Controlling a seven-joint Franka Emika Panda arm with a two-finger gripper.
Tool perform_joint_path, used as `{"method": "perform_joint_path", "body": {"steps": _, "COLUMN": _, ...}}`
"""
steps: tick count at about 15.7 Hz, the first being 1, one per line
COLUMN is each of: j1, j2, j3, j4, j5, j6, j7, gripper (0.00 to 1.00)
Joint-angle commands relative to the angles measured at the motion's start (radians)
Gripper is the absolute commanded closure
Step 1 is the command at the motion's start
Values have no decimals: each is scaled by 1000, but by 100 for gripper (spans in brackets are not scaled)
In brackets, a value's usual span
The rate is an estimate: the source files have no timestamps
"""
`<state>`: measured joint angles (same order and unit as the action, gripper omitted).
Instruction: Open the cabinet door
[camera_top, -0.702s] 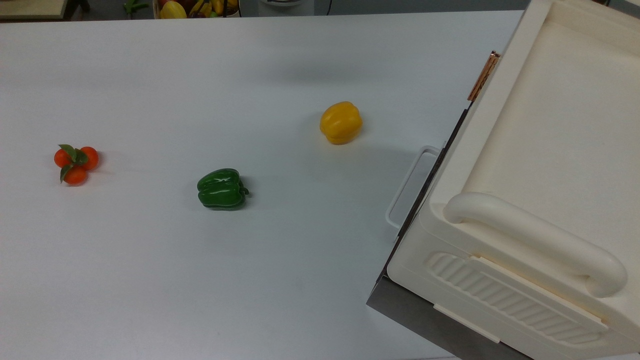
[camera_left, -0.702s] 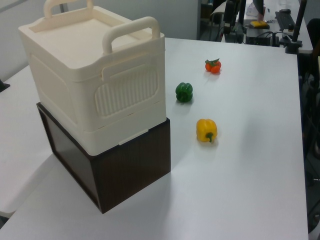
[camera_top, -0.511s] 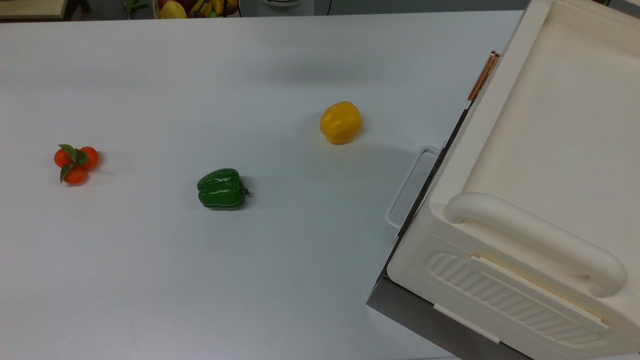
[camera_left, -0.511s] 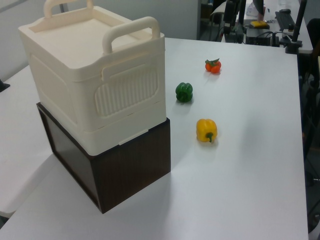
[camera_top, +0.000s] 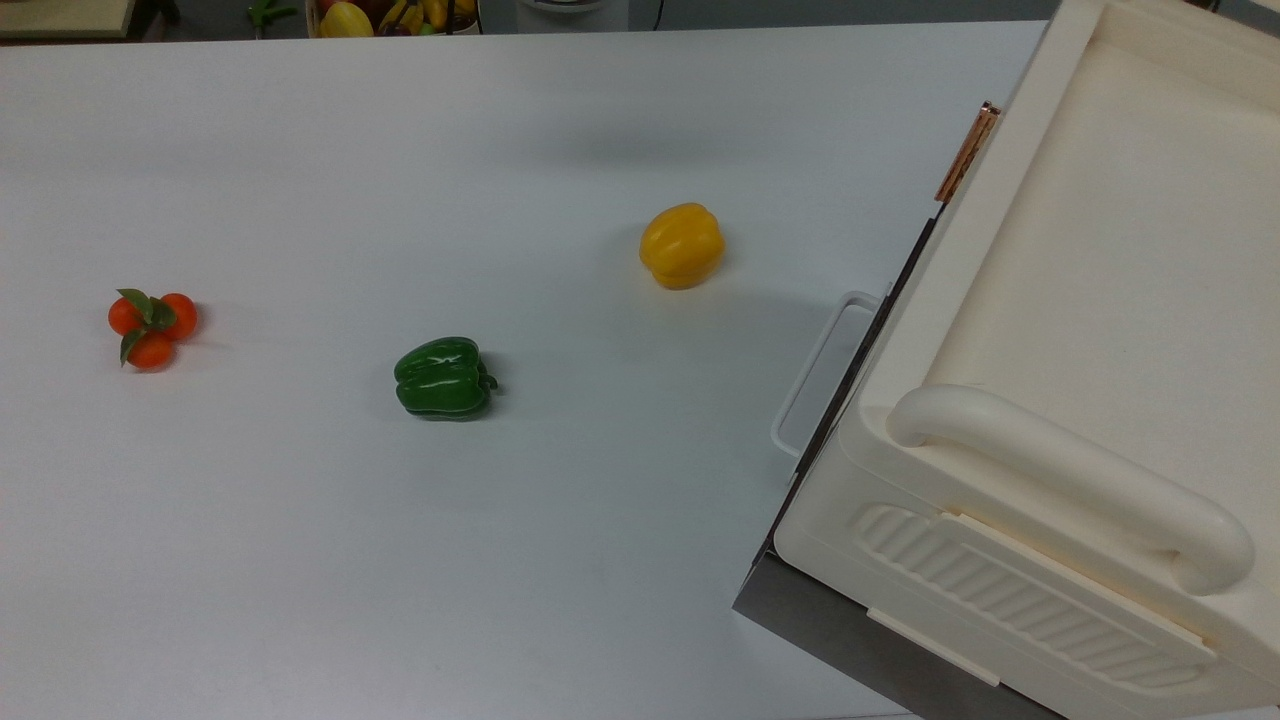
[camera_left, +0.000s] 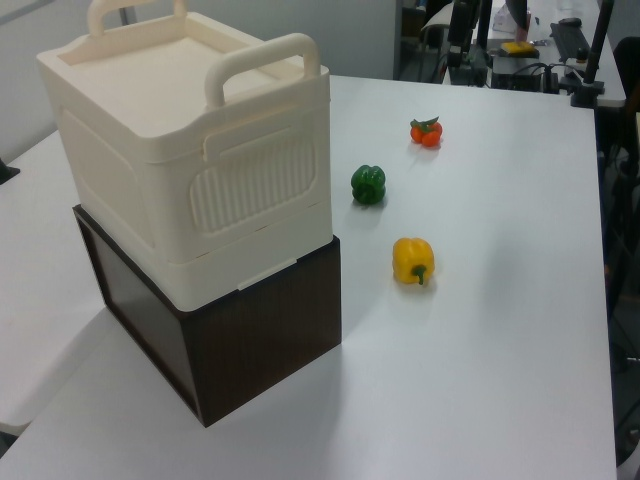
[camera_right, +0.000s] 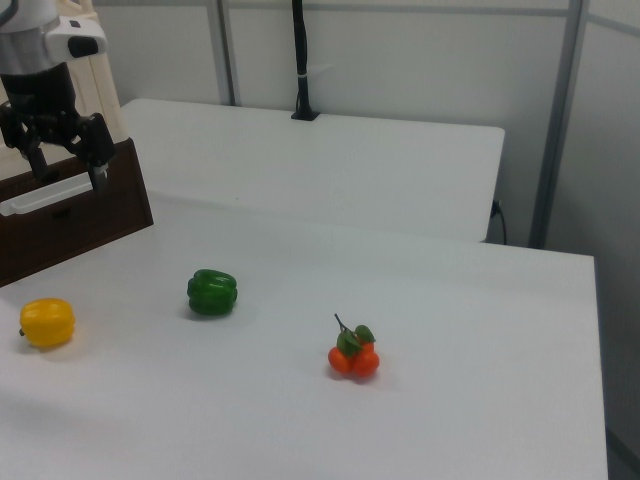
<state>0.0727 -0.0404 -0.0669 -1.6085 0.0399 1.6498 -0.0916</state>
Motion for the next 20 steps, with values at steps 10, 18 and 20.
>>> {"method": "perform_joint_path", "body": {"steps": 10, "j1": 10, "j2": 14, "j3": 94, "j4": 16, "j5": 146, "j6": 59, "j7": -493, "gripper": 0}}
{"method": "perform_joint_path", "body": {"steps": 18, "j1": 12, "j2": 73, "j3": 200, "j4": 94, "j5": 242, "j6": 145, "j7": -539, "gripper": 39}}
{"method": "perform_joint_path", "body": {"steps": 20, "j1": 25, "j2": 79, "j3": 213, "j4": 94, "j5": 245, "j6": 200, "j7": -571, "gripper": 43}}
